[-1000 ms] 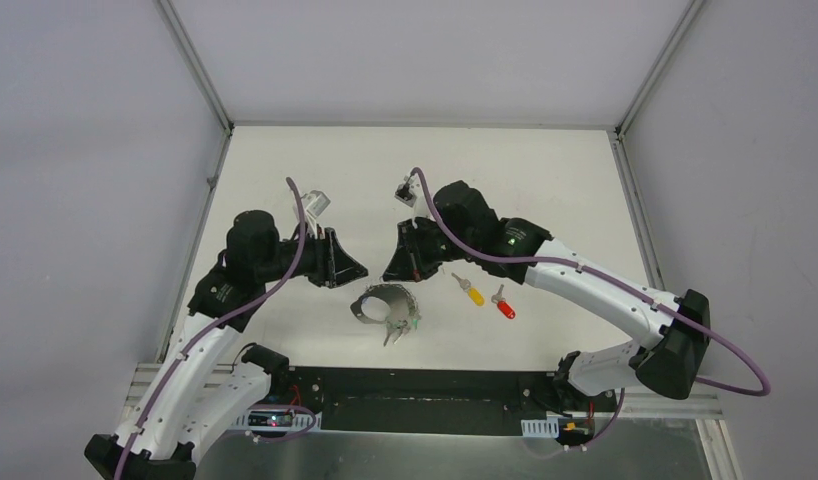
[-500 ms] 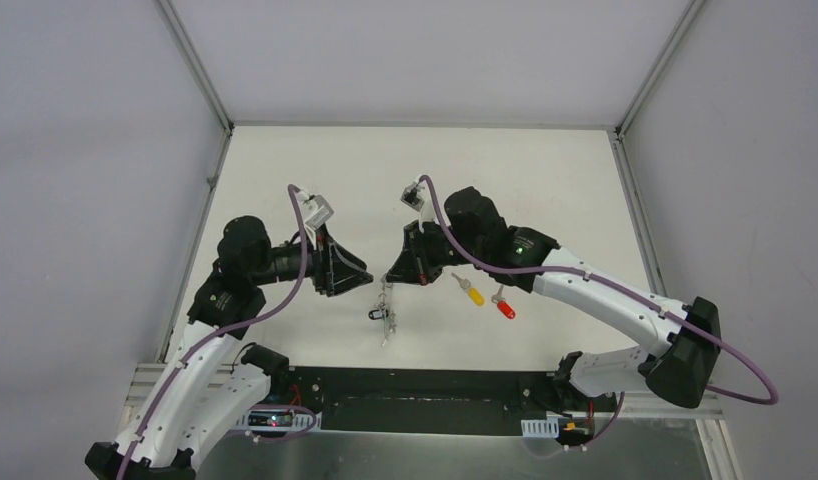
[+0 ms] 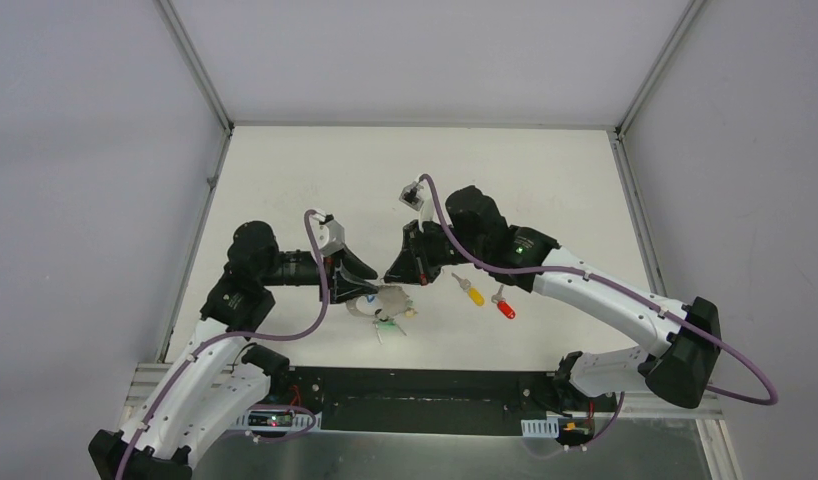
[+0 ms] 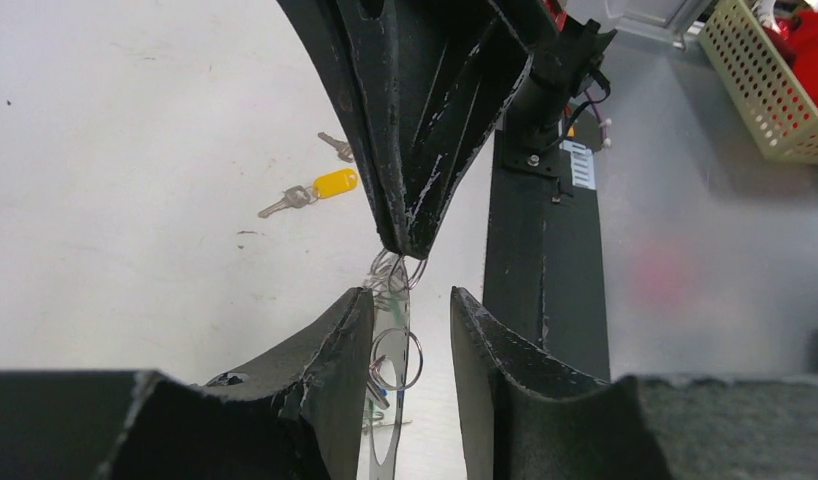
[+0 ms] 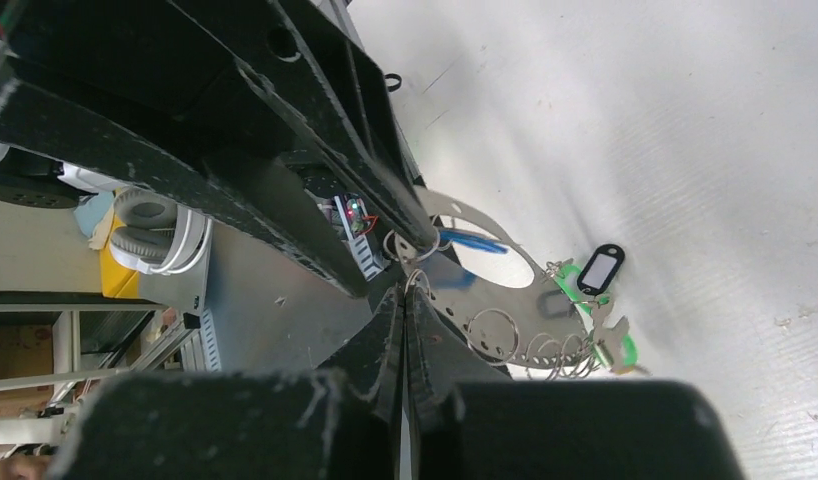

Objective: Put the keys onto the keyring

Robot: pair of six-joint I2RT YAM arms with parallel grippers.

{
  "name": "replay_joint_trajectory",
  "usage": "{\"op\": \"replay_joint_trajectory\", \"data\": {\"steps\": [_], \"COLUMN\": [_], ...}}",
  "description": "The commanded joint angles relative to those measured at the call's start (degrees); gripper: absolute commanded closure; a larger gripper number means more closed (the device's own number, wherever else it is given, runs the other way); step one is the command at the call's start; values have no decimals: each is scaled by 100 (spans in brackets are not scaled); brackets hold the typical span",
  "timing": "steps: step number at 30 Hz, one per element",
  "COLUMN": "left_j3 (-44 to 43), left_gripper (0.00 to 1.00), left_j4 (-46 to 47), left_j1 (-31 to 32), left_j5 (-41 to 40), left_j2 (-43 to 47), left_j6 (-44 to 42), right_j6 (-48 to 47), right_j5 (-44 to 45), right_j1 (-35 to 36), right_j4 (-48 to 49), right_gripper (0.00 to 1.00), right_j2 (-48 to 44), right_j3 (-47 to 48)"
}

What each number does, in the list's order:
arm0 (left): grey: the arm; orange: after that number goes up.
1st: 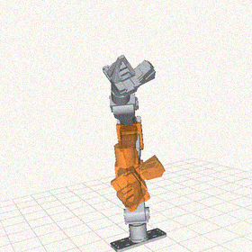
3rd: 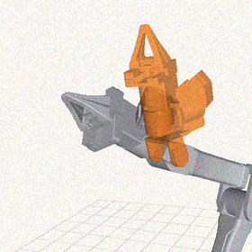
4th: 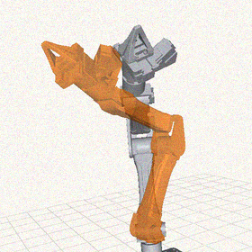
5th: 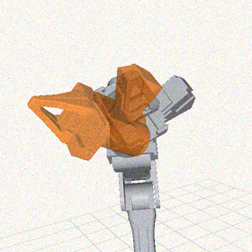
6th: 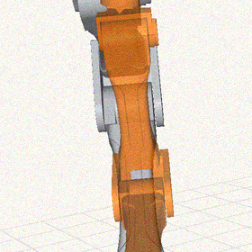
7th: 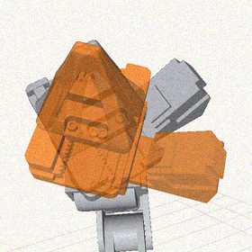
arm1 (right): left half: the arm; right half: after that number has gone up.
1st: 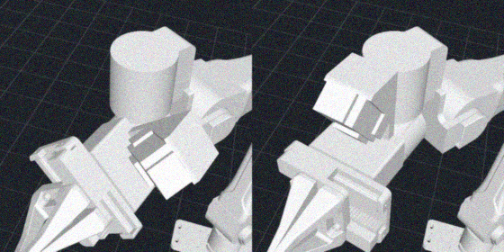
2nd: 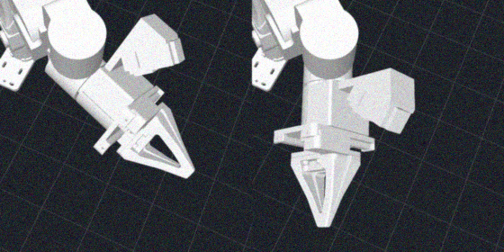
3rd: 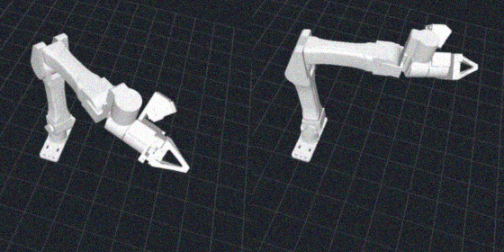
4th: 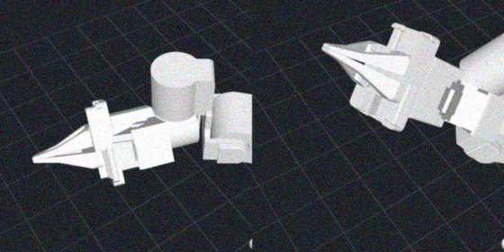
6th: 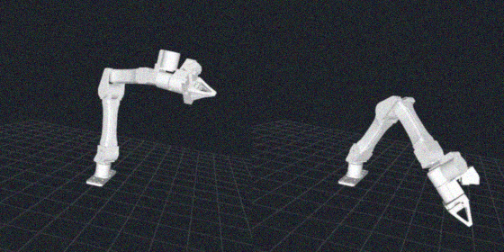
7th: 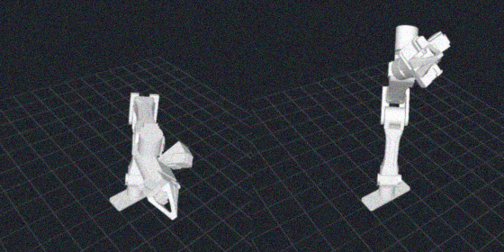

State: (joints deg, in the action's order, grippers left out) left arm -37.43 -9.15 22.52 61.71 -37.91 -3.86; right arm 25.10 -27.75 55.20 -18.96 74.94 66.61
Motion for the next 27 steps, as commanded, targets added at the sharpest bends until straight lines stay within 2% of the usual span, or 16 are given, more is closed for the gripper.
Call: {"op": "replay_joint_trajectory", "data": {"steps": [1,7,11,17,20,23,26,27], "left_j3": [86,166,148,90,-23,-198,-449,-575], "left_gripper": [65,66,75,99,100,100,100,100], "left_j4": [491,873,871,830,748,604,275,144], "left_j1": [125,274,332,335,333,336,337,339], "left_j5": [122,147,159,126,69,-124,-252,-283], "left_j2": [-60,-178,-289,-270,-223,-195,-175,-162], "left_j6": [-566,-581,-578,-553,-433,-73,118,159], "right_j6": [69,123,124,124,117,104,35,7], "right_j5": [-291,-345,-344,-308,-143,121,309,321], "right_j1": [-20,-25,-34,-68,-88,-127,-156,-194], "right_j4": [583,683,679,640,608,604,573,468], "right_gripper": [100,100,100,100,100,81,47,39], "right_j2": [-219,-211,-193,-206,-302,-521,-765,-836], "right_j3": [18,-5,-7,-42,-109,-230,-320,-317]}}
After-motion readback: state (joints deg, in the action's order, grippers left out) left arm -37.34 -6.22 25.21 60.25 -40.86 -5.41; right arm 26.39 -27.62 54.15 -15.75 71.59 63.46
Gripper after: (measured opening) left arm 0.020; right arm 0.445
